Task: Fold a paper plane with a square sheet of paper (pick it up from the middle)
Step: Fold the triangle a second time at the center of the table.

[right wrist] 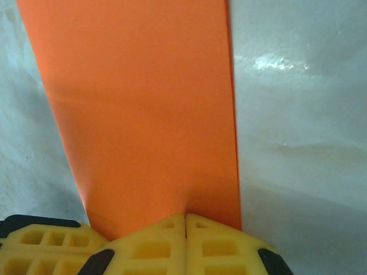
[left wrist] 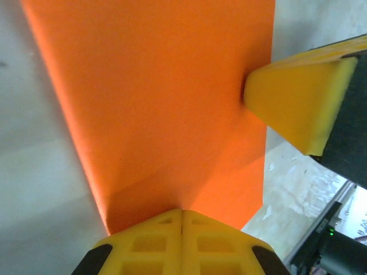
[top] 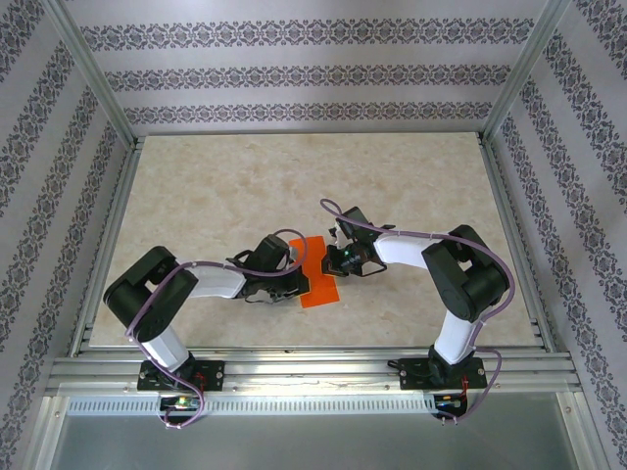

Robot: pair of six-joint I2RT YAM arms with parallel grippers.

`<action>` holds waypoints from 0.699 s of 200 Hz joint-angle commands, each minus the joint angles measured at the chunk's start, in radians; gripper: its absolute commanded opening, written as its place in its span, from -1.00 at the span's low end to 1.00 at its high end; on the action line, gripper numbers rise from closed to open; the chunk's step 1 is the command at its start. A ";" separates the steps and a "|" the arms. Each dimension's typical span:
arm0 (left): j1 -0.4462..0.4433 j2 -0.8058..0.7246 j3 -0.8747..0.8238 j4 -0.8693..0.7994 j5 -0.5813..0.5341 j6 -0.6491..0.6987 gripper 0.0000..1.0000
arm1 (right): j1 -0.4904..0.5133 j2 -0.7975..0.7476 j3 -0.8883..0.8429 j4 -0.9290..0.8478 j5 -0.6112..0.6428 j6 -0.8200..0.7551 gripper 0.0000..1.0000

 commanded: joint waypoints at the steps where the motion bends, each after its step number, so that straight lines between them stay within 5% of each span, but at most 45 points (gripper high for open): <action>1: -0.013 -0.024 -0.061 -0.008 -0.025 -0.013 -1.00 | 0.001 0.023 -0.039 -0.109 0.088 0.000 -1.00; 51: -0.070 -0.137 -0.030 -0.072 -0.014 0.018 -0.97 | 0.002 0.022 -0.033 -0.112 0.088 -0.002 -1.00; 140: -0.117 -0.088 -0.068 -0.097 -0.075 0.000 -0.99 | 0.006 0.017 -0.032 -0.104 0.078 0.001 -1.00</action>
